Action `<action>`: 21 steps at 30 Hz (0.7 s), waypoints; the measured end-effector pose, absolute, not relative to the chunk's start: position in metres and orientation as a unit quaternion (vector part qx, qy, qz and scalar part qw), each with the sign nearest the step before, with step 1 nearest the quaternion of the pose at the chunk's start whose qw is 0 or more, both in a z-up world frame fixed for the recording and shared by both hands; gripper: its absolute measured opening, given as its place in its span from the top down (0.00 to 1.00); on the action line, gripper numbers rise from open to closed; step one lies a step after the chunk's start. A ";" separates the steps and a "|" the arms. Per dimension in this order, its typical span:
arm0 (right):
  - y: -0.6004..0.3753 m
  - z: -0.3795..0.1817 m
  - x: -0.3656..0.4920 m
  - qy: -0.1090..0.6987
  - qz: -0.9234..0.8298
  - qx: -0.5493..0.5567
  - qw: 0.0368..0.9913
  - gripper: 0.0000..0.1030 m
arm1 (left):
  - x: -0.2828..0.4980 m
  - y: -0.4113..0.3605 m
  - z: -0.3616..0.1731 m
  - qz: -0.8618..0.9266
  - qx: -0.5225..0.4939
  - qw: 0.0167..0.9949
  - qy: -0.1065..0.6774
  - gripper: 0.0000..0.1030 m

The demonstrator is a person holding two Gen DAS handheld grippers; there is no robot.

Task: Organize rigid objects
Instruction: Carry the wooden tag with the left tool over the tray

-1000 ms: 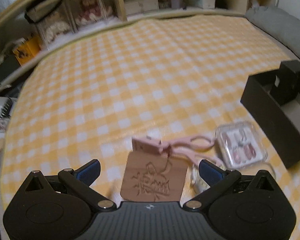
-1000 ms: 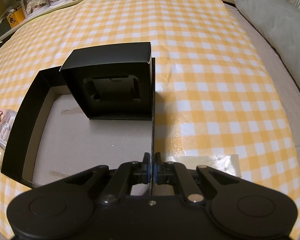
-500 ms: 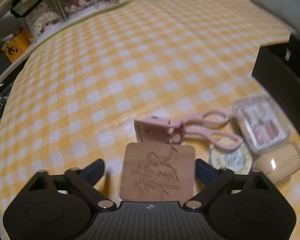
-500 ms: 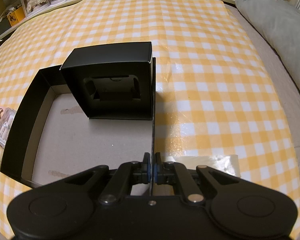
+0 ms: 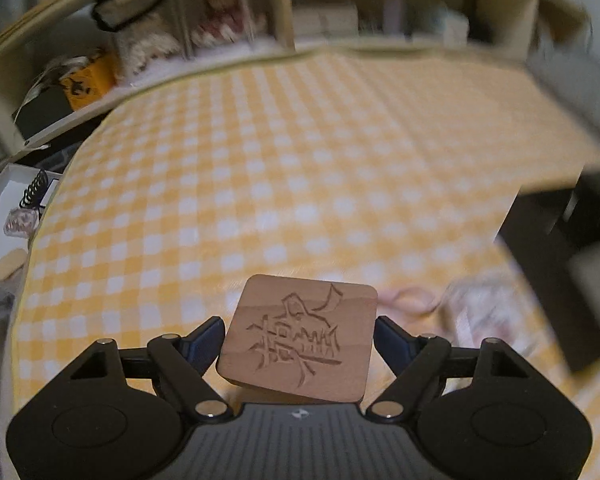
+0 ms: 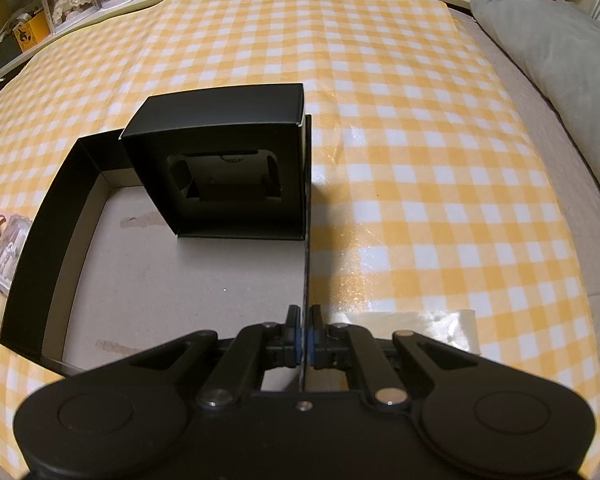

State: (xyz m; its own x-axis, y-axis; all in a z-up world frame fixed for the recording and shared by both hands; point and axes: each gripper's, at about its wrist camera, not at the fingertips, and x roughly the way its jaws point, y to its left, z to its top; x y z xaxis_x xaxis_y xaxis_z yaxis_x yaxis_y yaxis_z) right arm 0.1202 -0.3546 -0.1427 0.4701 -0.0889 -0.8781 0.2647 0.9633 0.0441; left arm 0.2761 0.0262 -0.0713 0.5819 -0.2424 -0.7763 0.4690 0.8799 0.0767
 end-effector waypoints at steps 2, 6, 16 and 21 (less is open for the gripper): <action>-0.354 -0.142 0.120 0.504 -0.104 0.086 0.853 0.96 | 0.271 0.019 -0.057 -0.206 0.107 0.885 0.404 0.21; -0.355 -0.143 0.120 0.505 -0.103 0.085 0.853 0.96 | 0.259 -0.013 -0.045 -0.211 0.060 0.884 0.414 0.21; -0.355 -0.143 0.120 0.505 -0.102 0.087 0.853 0.96 | 0.221 -0.131 -0.055 -0.252 -0.012 0.851 0.461 0.21; -0.357 -0.145 0.120 0.506 -0.101 0.087 0.852 0.96 | 0.224 -0.172 -0.075 -0.224 -0.021 0.851 0.474 0.21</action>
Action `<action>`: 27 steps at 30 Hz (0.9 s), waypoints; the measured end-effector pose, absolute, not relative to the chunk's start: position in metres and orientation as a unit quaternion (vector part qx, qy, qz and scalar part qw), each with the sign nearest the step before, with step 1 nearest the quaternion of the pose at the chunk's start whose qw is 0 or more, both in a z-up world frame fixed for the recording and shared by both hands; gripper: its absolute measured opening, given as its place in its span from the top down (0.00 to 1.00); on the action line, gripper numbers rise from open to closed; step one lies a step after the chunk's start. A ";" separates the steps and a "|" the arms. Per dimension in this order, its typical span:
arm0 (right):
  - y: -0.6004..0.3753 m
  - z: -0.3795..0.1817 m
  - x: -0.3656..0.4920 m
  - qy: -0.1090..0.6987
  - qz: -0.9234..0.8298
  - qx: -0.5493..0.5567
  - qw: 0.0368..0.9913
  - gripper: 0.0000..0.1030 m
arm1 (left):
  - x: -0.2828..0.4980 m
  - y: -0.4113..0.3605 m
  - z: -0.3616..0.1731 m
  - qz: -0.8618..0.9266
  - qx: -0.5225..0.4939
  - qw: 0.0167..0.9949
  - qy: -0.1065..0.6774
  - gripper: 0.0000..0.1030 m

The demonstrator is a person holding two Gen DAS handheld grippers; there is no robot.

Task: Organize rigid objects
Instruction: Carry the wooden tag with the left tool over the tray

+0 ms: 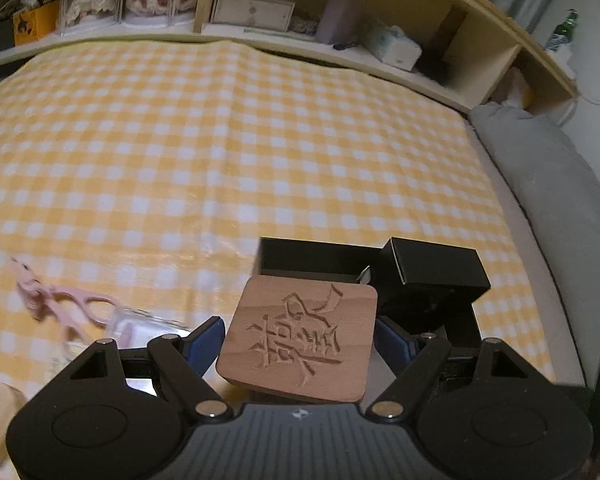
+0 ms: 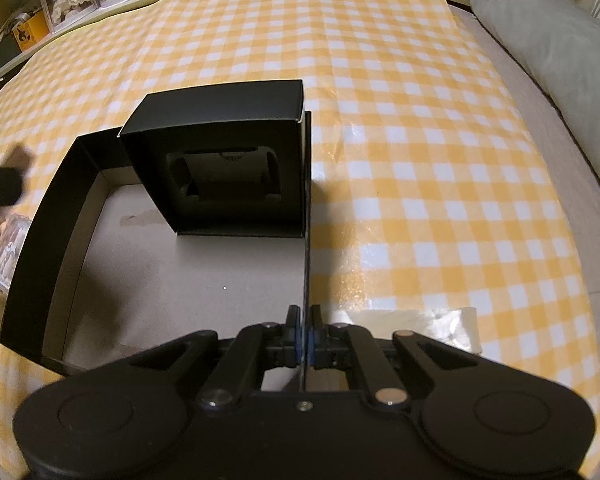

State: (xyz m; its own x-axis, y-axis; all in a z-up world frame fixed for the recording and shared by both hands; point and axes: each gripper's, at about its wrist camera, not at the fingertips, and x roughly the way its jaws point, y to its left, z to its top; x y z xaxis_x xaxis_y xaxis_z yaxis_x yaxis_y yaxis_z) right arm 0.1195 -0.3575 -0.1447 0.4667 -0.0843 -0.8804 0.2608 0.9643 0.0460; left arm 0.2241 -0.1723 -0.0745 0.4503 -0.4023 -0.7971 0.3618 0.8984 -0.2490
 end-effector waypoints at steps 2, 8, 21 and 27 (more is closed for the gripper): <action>-0.357 -0.145 0.120 0.506 -0.101 0.087 0.852 0.96 | 0.228 -0.181 -0.079 -0.217 -0.024 0.852 0.475 0.21; -0.356 -0.145 0.120 0.507 -0.101 0.087 0.852 0.96 | 0.239 -0.196 -0.087 -0.197 -0.020 0.869 0.452 0.21; -0.355 -0.146 0.120 0.508 -0.101 0.085 0.851 0.96 | 0.248 -0.197 -0.085 -0.217 -0.055 0.865 0.449 0.21; -0.356 -0.146 0.120 0.508 -0.101 0.086 0.851 0.96 | 0.243 -0.201 -0.088 -0.210 -0.047 0.869 0.445 0.23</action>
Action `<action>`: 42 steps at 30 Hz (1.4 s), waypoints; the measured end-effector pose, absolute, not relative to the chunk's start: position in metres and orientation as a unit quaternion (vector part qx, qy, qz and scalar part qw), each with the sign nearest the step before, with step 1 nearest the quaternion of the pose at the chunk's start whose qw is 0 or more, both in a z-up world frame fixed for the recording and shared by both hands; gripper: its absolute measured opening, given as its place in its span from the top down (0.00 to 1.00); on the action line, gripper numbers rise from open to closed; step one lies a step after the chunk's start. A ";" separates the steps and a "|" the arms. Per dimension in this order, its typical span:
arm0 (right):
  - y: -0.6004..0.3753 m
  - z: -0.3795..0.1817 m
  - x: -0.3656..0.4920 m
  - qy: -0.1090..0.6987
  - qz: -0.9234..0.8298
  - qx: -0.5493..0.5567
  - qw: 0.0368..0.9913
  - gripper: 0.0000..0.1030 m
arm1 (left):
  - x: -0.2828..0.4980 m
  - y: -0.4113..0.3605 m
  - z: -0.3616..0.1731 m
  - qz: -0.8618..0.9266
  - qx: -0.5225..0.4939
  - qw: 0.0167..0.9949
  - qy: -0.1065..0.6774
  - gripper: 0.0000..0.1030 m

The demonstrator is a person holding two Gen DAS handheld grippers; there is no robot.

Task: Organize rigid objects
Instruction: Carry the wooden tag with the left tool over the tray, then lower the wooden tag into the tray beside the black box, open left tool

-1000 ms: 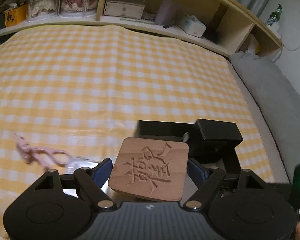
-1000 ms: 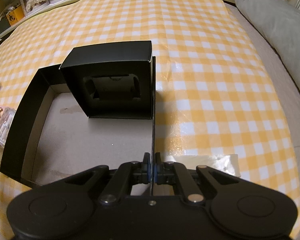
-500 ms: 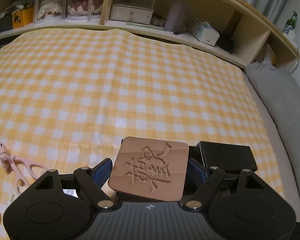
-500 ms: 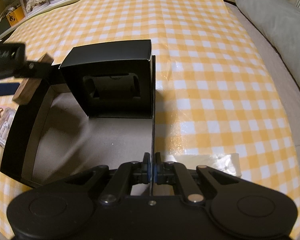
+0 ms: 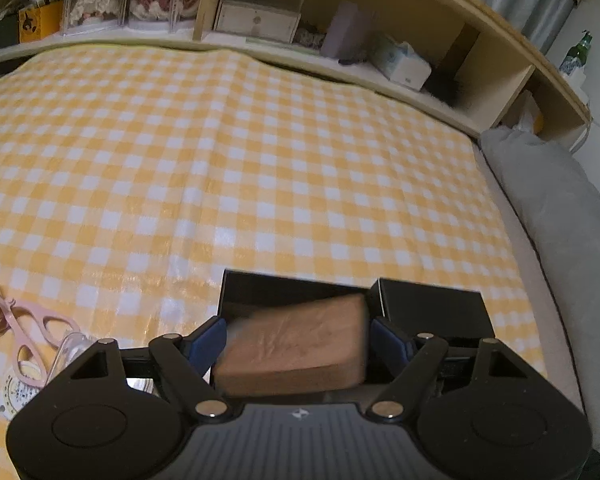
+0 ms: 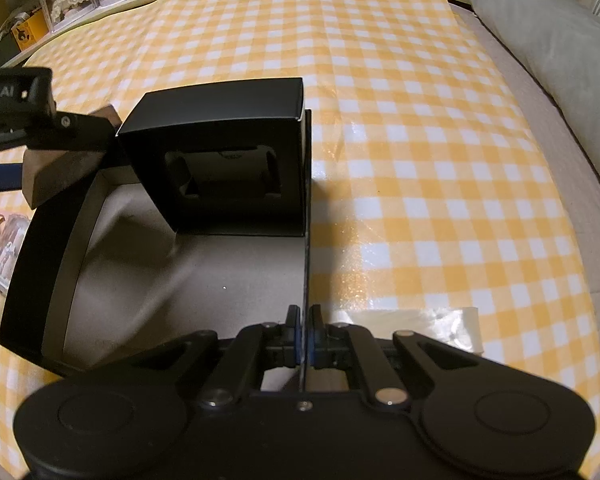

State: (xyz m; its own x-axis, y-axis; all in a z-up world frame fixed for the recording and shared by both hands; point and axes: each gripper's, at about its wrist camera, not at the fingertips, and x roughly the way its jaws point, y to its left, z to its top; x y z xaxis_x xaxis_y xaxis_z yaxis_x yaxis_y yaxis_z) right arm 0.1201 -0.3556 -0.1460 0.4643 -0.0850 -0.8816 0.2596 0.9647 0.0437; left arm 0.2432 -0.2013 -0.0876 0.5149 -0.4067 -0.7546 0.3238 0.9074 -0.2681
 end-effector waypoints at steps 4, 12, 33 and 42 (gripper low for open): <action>-0.356 -0.148 0.121 0.509 -0.102 0.085 0.851 0.95 | 0.246 -0.203 -0.084 -0.211 -0.046 0.874 0.435 0.23; -0.355 -0.147 0.121 0.508 -0.101 0.086 0.851 0.95 | 0.244 -0.195 -0.082 -0.233 -0.014 0.863 0.447 0.22; -0.355 -0.148 0.121 0.512 -0.101 0.085 0.849 0.96 | 0.223 -0.225 -0.137 -0.249 0.145 0.770 0.570 0.94; -0.356 -0.149 0.121 0.517 -0.102 0.077 0.846 0.96 | 0.234 -0.225 -0.132 -0.231 0.105 0.782 0.569 0.91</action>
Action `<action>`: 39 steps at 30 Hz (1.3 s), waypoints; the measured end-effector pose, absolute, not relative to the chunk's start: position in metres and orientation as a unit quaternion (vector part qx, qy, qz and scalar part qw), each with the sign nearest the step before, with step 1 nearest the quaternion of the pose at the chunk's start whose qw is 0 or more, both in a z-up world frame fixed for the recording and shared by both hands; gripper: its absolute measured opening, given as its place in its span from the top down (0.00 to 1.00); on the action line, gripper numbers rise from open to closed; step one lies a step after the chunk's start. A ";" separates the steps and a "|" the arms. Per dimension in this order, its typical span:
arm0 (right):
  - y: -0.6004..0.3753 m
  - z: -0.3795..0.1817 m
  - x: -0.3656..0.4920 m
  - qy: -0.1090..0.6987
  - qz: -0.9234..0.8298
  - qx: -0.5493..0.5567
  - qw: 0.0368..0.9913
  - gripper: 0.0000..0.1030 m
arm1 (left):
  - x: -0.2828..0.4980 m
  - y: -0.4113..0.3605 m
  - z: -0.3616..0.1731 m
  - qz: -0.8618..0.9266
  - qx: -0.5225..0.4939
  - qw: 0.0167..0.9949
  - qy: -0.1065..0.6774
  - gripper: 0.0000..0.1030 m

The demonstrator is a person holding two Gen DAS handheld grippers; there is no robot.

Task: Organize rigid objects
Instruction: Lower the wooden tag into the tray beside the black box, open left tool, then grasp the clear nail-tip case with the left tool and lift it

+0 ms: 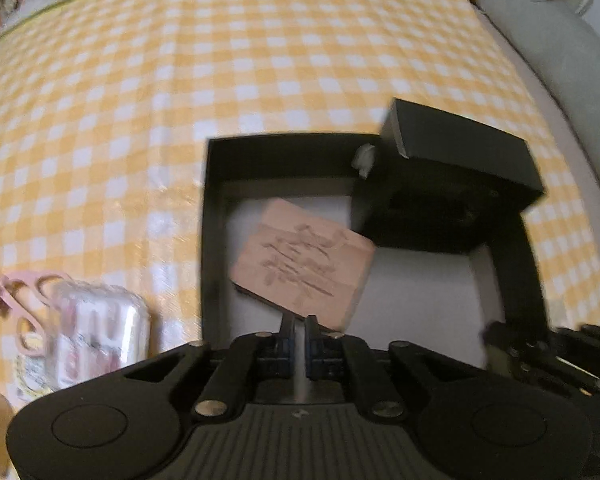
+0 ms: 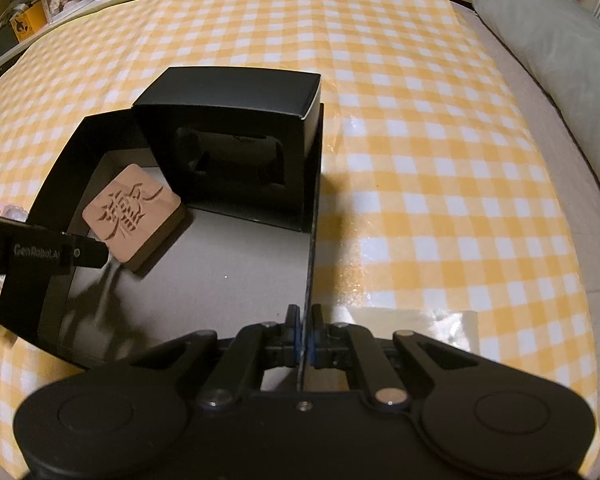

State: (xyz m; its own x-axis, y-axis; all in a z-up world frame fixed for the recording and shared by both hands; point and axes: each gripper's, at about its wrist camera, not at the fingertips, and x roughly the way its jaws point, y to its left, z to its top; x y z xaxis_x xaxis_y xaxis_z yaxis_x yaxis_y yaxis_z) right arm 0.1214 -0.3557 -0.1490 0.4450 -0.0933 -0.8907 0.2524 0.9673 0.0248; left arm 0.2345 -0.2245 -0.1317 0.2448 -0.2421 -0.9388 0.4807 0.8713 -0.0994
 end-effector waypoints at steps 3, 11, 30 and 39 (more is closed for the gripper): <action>-0.357 -0.149 0.122 0.517 -0.102 0.076 0.846 0.96 | 0.223 -0.228 -0.128 -0.254 0.112 0.771 0.574 0.90; -0.355 -0.149 0.122 0.517 -0.102 0.077 0.847 0.96 | 0.218 -0.246 -0.133 -0.291 0.051 0.767 0.569 0.90; -0.355 -0.149 0.122 0.519 -0.098 0.070 0.846 0.95 | 0.239 -0.207 -0.118 -0.204 0.067 0.822 0.528 0.80; -0.355 -0.149 0.122 0.519 -0.098 0.071 0.846 0.95 | 0.207 -0.182 -0.075 -0.248 0.058 0.816 0.519 0.35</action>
State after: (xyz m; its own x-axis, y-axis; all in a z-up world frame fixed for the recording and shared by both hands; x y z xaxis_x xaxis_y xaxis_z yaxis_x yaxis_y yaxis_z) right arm 0.1217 -0.3546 -0.1489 0.4429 -0.0920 -0.8919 0.2388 0.9709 0.0184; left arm 0.2068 -0.1825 -0.0746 0.3381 -0.3444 -0.8758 0.4647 0.8703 -0.1629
